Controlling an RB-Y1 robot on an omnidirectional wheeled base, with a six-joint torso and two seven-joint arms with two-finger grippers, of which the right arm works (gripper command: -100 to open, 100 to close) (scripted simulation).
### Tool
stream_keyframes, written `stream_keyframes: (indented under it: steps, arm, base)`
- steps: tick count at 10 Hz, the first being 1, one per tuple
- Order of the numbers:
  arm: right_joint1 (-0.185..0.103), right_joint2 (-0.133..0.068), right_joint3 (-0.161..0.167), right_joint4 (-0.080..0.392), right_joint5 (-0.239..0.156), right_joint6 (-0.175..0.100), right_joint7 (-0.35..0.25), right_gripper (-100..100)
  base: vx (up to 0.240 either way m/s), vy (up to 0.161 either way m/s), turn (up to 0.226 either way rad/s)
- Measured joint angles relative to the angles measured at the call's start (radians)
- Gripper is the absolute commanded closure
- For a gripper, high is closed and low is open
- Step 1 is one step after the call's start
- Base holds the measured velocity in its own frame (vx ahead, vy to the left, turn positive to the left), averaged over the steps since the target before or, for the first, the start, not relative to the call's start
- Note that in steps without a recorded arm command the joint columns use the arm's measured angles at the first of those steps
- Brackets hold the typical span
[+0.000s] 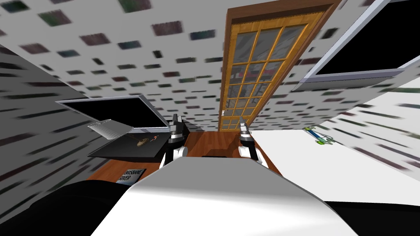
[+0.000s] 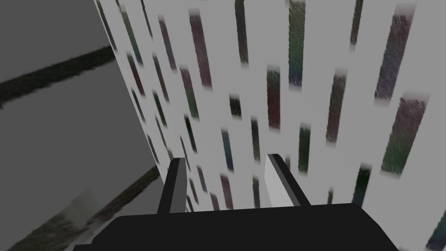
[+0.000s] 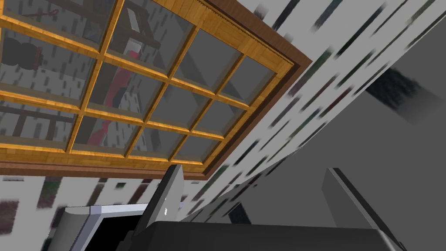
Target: Pull the door open
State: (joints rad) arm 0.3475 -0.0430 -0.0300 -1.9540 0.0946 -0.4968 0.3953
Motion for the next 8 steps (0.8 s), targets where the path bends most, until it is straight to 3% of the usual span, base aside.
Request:
stream_keyframes:
  steps: [8]
  arm:
    - [-0.049, -0.028, -0.051, 0.199, 0.068, -0.071, 0.122, -100]
  base:
    - [0.099, 0.012, -0.009]
